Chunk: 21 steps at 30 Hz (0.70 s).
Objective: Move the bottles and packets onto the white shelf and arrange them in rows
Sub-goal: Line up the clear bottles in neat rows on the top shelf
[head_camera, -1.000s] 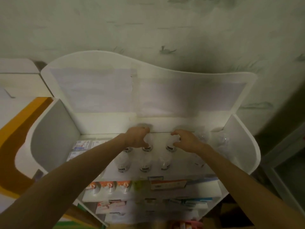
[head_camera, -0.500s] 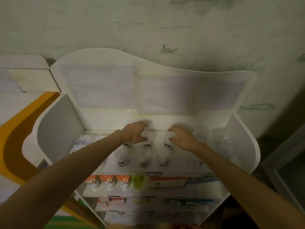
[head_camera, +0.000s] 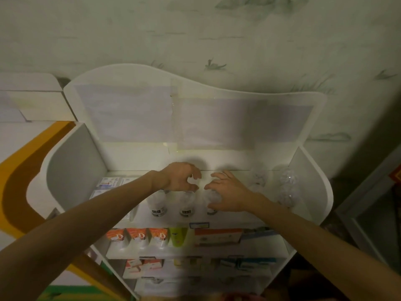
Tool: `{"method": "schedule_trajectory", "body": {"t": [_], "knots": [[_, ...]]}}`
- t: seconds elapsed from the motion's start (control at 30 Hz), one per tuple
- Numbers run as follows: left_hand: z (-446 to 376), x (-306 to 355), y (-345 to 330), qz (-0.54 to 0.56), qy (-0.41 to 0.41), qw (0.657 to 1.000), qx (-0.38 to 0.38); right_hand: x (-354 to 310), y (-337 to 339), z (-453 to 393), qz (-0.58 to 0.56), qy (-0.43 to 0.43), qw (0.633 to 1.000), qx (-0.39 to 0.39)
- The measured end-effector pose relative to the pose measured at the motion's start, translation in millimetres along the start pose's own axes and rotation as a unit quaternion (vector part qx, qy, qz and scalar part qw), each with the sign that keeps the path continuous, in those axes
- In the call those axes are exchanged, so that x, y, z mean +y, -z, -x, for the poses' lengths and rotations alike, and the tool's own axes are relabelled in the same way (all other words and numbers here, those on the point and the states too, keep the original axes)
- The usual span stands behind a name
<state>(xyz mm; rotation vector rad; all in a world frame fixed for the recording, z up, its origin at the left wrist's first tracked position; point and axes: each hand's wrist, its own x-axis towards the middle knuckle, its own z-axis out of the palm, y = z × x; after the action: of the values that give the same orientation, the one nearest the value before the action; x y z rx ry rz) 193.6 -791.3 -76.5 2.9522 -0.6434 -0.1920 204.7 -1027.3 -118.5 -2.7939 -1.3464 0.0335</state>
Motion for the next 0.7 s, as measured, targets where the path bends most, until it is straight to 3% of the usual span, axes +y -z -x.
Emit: {"method": "schedule_trajectory", "body": {"t": [0.33,0.7], "knots": [[6,8,-15,-0.037,-0.044,0.994,-0.093,9,1,18,0.036,-0.044,0.997,0.058],[0,11,-18,-0.021,-0.057,0.995,-0.08,-1,-3,26,0.063,-0.12,0.988,0.072]]}}
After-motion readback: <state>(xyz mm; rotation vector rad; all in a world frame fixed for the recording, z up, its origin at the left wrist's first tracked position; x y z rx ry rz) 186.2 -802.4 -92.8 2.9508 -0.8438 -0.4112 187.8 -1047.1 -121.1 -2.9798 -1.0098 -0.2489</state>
